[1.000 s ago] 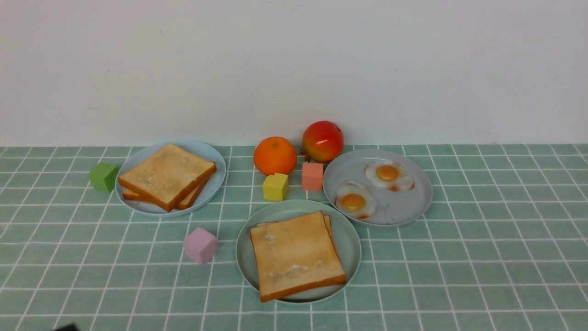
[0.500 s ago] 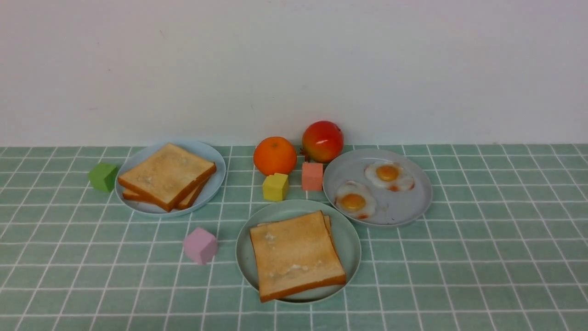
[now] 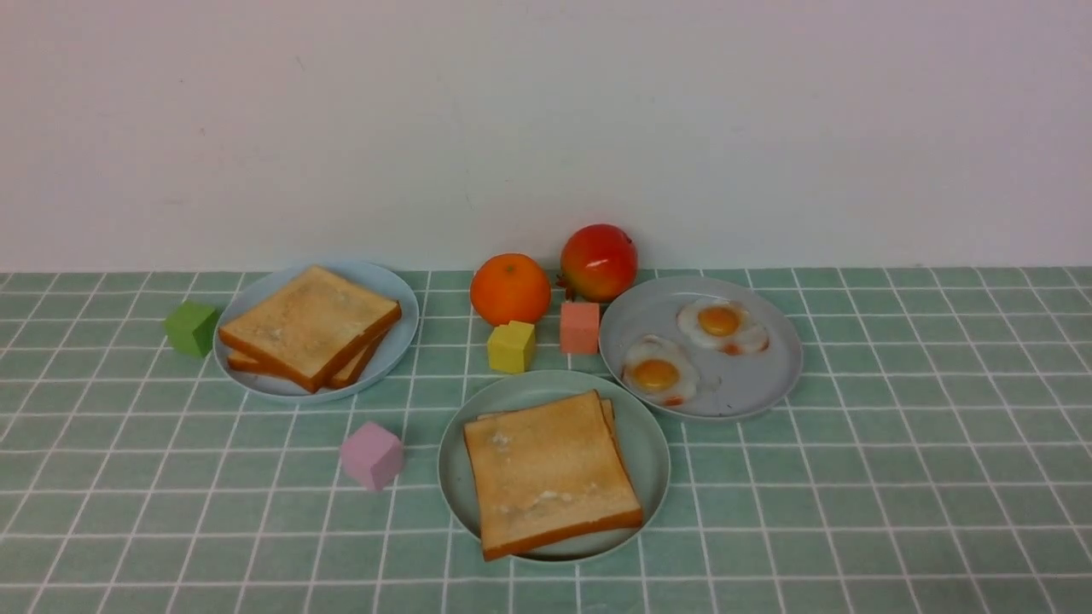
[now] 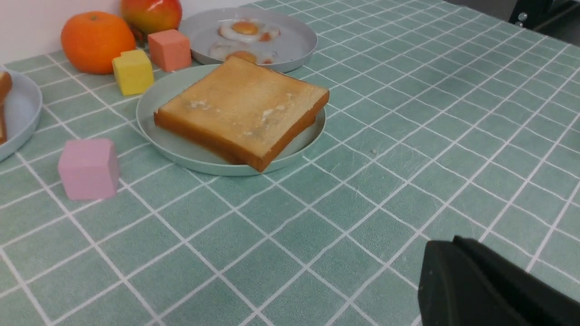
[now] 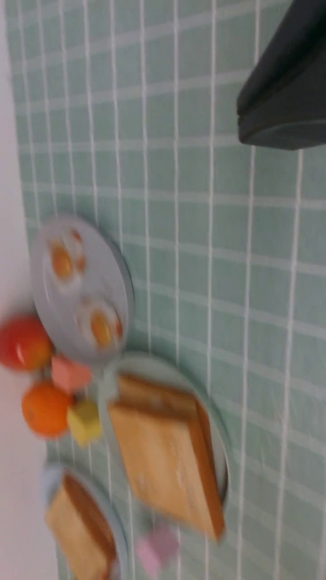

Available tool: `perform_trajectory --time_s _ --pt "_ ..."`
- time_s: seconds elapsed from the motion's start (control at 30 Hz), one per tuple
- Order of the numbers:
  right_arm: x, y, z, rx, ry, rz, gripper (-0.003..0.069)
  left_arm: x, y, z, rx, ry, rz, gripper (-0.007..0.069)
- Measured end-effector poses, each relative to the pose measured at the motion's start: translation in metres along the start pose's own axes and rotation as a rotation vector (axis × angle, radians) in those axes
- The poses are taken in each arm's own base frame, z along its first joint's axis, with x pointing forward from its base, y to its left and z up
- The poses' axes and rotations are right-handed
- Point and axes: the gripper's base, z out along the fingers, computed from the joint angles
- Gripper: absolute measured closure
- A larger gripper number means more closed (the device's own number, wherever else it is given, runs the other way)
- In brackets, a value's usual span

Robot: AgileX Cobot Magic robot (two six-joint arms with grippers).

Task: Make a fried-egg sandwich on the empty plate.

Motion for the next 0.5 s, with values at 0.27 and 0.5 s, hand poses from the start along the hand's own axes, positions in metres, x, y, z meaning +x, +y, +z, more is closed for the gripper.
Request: perform_trajectory --time_s 0.27,0.5 --pt "0.059 -0.015 0.016 0.128 -0.069 -0.020 0.0674 0.001 0.000 0.000 -0.001 0.006 -0.001 0.0636" --pt "0.059 -0.014 0.016 0.123 -0.067 -0.021 0.0674 0.001 0.000 0.000 -0.003 0.014 0.000 0.0630"
